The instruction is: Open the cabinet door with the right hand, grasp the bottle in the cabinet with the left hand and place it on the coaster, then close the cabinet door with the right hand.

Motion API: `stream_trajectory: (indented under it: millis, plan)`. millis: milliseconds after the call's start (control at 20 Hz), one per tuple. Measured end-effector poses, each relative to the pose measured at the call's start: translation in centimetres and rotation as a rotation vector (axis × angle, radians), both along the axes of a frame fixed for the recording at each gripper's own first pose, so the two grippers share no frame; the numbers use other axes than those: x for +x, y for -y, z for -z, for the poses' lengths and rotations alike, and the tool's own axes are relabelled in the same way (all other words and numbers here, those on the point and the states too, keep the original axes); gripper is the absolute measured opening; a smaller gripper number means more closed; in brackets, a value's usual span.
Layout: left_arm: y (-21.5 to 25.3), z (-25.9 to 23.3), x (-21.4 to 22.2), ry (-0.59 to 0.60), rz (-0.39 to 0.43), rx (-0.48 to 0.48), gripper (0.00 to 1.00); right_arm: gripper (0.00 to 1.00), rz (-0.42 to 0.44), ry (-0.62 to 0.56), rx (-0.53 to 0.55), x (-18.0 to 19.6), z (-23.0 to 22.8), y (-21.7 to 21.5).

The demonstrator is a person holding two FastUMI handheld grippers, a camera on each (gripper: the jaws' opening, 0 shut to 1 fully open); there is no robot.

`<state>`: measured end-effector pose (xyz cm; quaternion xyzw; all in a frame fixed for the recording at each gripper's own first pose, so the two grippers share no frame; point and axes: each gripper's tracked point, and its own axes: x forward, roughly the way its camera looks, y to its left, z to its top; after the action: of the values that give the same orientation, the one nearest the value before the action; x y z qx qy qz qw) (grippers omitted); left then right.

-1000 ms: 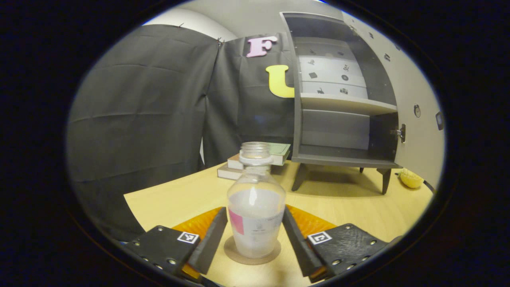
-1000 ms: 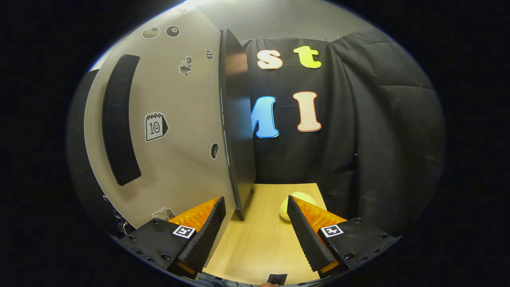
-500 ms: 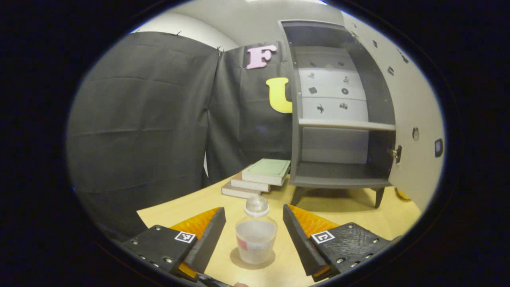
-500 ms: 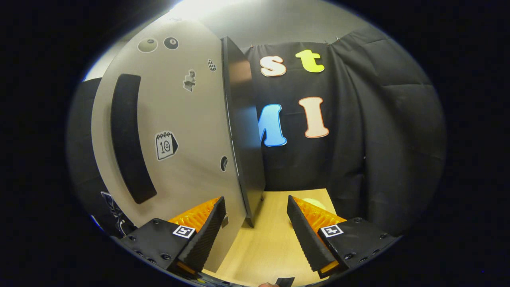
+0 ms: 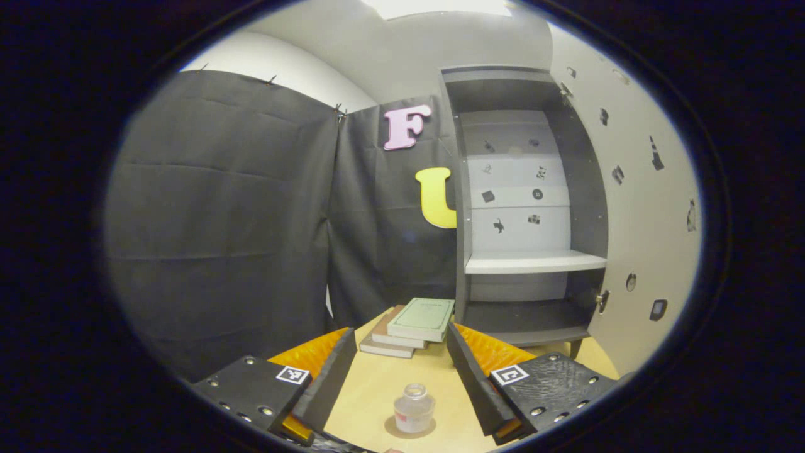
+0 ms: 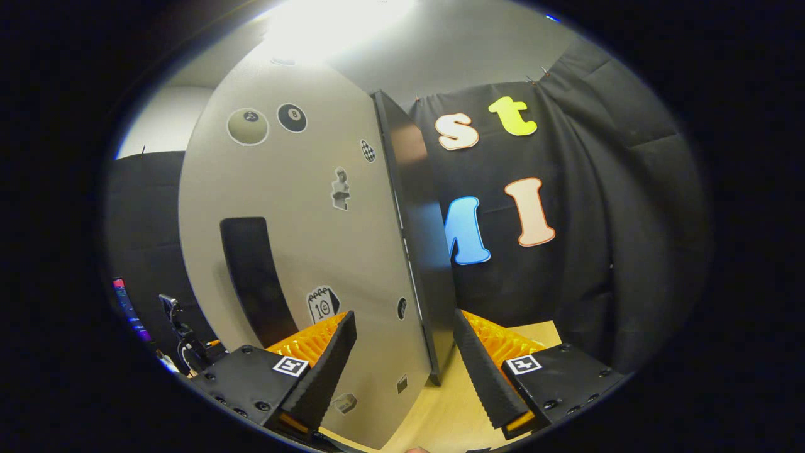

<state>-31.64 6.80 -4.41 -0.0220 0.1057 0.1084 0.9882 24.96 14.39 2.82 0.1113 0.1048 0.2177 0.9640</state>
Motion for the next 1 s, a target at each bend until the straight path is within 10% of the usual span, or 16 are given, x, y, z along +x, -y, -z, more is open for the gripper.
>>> stream_trajectory:
  millis: [1000]
  plan:
    - [-5.9, -0.4, 5.2, 0.046, 0.178, -0.026, 0.87, 0.98, -0.01, 0.049, -0.111, 0.5, -0.8, -11.7]
